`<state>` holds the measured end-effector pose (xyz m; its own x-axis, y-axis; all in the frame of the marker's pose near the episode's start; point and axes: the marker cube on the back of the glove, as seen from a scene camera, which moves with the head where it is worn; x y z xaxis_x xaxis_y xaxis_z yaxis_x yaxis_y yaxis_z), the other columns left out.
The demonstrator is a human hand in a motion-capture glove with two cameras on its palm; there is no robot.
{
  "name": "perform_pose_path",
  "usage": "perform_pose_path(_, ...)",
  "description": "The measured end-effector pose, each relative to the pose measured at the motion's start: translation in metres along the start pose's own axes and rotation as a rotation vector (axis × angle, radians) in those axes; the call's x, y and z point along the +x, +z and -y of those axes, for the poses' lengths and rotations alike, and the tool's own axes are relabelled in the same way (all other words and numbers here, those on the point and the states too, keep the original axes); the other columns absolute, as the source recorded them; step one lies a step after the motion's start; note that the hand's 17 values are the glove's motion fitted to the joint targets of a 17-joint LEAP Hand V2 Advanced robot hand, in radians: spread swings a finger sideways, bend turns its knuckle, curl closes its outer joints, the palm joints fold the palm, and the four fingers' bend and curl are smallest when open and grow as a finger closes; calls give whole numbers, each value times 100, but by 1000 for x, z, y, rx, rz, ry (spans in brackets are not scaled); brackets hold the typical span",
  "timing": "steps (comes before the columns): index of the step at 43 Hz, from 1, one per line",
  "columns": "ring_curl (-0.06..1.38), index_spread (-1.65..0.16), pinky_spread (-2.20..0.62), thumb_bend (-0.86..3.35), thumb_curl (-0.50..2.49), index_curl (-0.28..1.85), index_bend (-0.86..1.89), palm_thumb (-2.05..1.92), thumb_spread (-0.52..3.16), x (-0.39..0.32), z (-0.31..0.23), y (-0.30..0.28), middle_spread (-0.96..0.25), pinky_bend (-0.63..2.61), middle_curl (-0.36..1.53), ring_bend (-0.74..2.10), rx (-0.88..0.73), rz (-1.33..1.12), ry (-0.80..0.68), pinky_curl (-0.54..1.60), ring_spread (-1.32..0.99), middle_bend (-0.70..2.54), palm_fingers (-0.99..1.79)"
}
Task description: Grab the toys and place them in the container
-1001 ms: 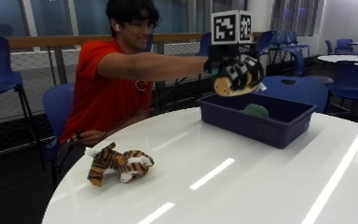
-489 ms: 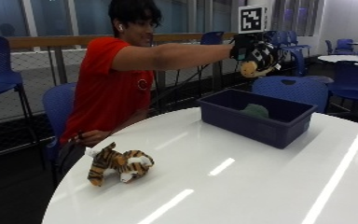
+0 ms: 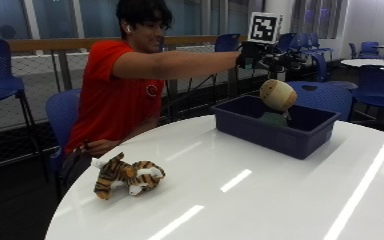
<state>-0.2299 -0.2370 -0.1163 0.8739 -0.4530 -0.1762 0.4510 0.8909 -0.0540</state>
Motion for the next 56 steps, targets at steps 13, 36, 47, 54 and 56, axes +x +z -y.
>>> perform_pose_path(13,34,-30,6,-12,42,27,9,-15,100,123,-67,22,-5,97,40,21,91,-52,367,37,-1,13,-25)
perform_pose_path(36,32,-30,10,-12,23,20,10,-16,95,297,-209,118,-4,86,30,17,15,25,674,33,3,13,-24)
perform_pose_path(47,31,-30,11,-12,19,19,10,-16,92,344,-259,168,-4,88,27,17,-32,34,736,34,3,12,-24)
perform_pose_path(54,29,-30,12,-11,18,17,9,-15,90,361,-281,200,-3,95,25,16,-57,14,734,36,3,12,-25)
perform_pose_path(56,29,-30,12,-11,18,17,9,-14,90,364,-285,209,-3,97,25,17,-65,12,733,36,3,11,-25)
